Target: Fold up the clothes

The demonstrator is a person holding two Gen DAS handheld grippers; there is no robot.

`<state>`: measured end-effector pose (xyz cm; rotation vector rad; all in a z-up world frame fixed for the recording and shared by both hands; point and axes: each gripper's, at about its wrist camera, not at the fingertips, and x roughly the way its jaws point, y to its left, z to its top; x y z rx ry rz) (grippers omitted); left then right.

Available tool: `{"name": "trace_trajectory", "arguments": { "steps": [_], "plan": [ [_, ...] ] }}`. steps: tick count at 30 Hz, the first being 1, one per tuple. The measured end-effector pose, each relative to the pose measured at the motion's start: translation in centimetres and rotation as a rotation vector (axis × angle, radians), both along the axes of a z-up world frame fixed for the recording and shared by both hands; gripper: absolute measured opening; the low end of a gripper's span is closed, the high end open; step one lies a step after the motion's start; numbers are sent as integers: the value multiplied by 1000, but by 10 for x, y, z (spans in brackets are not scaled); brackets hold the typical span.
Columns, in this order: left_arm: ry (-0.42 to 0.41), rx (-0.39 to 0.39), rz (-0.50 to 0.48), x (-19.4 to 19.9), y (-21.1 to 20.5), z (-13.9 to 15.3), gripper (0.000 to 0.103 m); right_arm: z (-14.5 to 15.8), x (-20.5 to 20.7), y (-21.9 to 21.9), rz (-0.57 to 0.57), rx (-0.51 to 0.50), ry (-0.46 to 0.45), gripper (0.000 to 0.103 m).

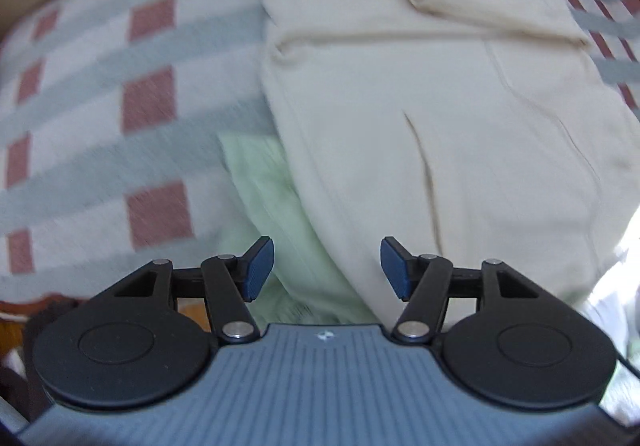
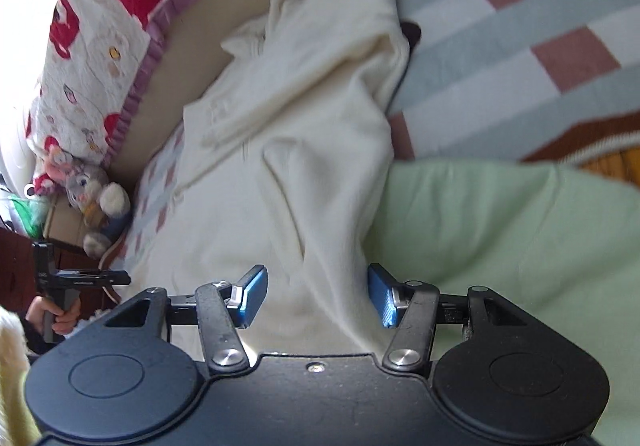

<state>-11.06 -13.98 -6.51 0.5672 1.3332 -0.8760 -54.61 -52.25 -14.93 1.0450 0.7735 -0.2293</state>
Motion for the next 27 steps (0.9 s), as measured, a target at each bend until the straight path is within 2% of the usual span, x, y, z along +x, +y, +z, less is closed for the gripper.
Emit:
{"name": "trace_trajectory", "arguments": {
  "steps": [3, 5, 8, 12, 13, 15, 16, 18, 20, 24, 27],
  "plan": [
    [99, 6, -1, -5, 9, 3, 59, -5, -3, 7, 2, 30, 5, 61],
    [95, 23, -21, -6, 14, 8, 60, -5, -4, 11, 11, 33, 3, 61],
    [2, 79, -57, -11, 14, 9, 64, -10, -4, 14, 18, 37, -8, 61],
    [91, 12, 10, -9, 17, 5, 64, -24, 5, 15, 11, 35, 1, 59],
    [106, -8, 18, -10, 16, 5, 64, -22, 8, 17, 16, 14, -4, 55],
    [108, -57, 16, -13, 13, 9, 64, -13, 13, 21, 37, -53, -27, 25],
    [96, -94, 12, -15, 9, 12, 64, -8, 16, 23, 43, -85, -42, 22],
    [149, -140, 13, -18, 1, 10, 64, -3, 22, 20, 0, -105, -74, 19],
    [204, -120, 12, -26, -9, 0, 64, 1, 30, 17, -27, -88, -89, 19],
    [129, -7, -59, -49, -15, -11, 65, 18, 34, 22, 40, -128, -90, 22],
    [124, 0, -59, -52, -10, -15, 68, 19, 23, 23, 44, -77, -100, 23]
  ]
}}
